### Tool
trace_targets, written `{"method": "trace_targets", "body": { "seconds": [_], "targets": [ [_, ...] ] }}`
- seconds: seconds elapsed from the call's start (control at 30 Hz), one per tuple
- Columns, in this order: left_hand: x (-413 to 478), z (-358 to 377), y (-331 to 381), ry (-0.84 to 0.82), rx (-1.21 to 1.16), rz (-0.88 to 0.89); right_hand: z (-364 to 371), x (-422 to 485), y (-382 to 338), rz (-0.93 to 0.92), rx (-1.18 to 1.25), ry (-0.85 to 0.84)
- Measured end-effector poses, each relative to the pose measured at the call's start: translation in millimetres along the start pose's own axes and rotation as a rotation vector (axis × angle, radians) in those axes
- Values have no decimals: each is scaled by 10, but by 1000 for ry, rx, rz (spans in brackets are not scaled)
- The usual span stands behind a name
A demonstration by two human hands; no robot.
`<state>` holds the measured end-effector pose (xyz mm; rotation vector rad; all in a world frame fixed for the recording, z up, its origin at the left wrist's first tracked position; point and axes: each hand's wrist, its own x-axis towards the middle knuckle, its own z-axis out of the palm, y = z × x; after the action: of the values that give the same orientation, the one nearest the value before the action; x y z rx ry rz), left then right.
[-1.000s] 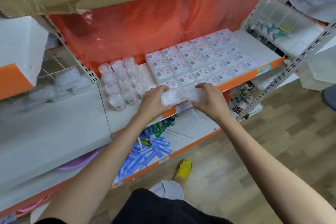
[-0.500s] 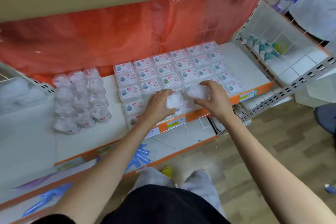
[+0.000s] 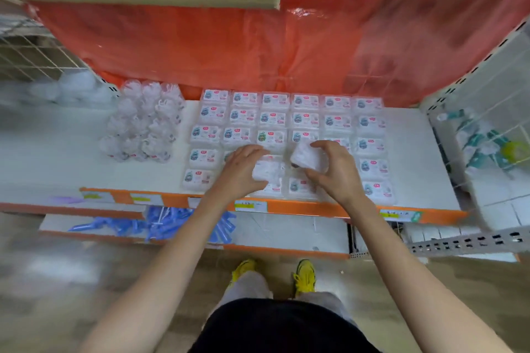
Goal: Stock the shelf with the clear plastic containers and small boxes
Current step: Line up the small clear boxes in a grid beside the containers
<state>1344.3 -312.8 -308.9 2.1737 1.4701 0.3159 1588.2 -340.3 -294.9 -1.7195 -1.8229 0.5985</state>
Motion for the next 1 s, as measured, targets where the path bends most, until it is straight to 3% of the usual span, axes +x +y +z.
{"method": "trace_targets", "body": {
  "seconds": [0.1, 0.2, 0.33, 0.5, 0.57, 0.67, 0.73, 0.87, 1.0],
  "targets": [
    [-17, -9, 236, 168, -81, -44, -143, 21, 37, -58, 20, -31],
    [56, 5, 593, 227, -406, -236, -261, 52, 38, -105, 22, -76],
    [222, 57, 966, 140, -727, -458, -358, 70, 64, -156, 24, -105],
    [239, 113, 1146, 136, -1065, -540, -392, 52, 117, -182, 76, -106],
    [216, 121, 1162, 164, -1106, -554, -391, 21, 120, -96, 250, -36],
    [182, 168, 1133, 200, -1139, -568, -393, -46, 93, 255, 641, 144],
    [171, 216, 1119, 213, -1153, -579, -389, -88, 141, 411, 818, 145],
    [185, 275, 1130, 178, -1161, -566, -343, -157, 246, 424, 799, 30],
    [202, 246, 1171, 145, -1201, -564, -329, -113, 283, 425, 794, 31]
  ]
}}
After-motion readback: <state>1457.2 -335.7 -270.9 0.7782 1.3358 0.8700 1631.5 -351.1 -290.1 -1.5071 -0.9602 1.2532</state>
